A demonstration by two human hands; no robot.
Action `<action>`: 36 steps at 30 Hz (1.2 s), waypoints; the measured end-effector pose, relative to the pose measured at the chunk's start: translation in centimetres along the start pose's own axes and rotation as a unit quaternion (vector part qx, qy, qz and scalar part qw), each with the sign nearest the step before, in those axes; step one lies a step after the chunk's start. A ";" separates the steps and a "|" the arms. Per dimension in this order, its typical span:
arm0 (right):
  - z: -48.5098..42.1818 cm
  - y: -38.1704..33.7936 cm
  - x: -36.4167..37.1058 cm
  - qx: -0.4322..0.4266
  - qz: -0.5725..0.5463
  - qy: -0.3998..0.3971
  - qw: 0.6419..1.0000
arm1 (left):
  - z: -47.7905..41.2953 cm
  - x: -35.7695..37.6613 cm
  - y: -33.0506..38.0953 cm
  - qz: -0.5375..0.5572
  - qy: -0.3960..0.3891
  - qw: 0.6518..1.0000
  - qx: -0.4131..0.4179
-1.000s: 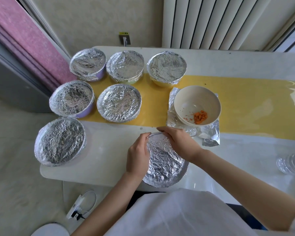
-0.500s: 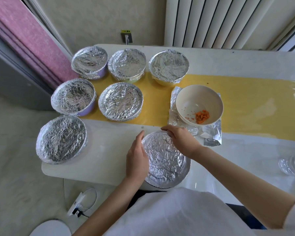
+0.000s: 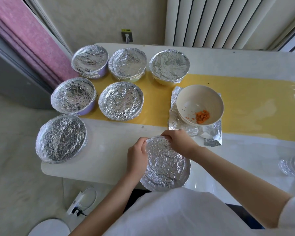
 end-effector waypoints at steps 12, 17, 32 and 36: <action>0.9 -0.1 0.0 -0.017 -0.019 -0.019 1.000 | 0.4 0.1 0.5 -0.017 -0.004 0.999 0.027; 1.2 0.7 0.1 -0.020 -0.027 -0.014 0.999 | 0.6 0.5 0.8 -0.018 -0.016 0.999 0.047; 0.7 -0.4 -0.4 -0.057 0.091 -0.070 0.992 | 0.5 1.1 1.3 -0.023 -0.035 0.998 0.057; 0.0 -1.2 -0.6 -0.067 0.069 -0.071 0.993 | 0.2 1.0 1.7 -0.028 -0.038 0.996 0.073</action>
Point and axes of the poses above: each hand's wrist, its own z-axis away from the middle knuckle, its own x-axis out of the palm, y = z × x, the point moved 4 cm from there along -z, towards the middle knuckle, and after that the axes turned 2 degrees about z, right-handed, at the moved point
